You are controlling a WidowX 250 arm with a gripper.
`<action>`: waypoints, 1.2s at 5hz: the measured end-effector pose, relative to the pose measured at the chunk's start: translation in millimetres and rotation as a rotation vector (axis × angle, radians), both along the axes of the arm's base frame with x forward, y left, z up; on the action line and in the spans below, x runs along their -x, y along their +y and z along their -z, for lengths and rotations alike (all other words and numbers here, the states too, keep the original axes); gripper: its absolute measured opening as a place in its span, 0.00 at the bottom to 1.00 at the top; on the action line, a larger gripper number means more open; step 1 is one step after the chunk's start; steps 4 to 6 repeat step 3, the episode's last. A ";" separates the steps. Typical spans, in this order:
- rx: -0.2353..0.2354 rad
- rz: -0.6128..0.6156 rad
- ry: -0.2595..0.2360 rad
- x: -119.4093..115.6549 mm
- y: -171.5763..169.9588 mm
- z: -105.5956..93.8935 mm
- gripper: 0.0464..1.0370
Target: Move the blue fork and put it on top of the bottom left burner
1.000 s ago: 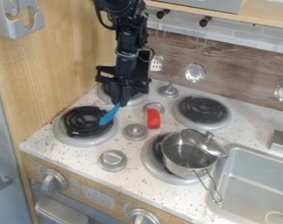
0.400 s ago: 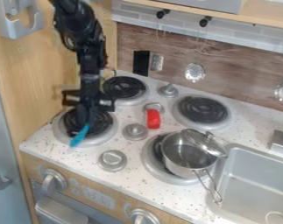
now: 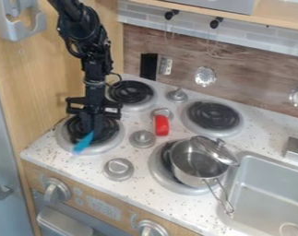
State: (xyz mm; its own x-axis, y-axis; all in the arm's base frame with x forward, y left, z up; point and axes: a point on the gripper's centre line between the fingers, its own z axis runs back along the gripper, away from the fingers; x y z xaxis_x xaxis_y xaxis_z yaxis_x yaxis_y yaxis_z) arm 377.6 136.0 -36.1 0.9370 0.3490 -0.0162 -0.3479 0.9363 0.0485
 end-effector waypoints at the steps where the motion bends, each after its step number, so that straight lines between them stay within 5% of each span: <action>1: 0.004 0.044 0.008 -3.4 -6.1 -3.5 0.54; 2: -0.024 0.059 -0.039 -8.6 -5.1 -26.5 0.85; 3: -0.025 0.080 -0.058 -9.7 -7.7 -45.3 0.98; 6: -0.025 0.080 -0.058 -9.7 -7.7 -45.3 0.98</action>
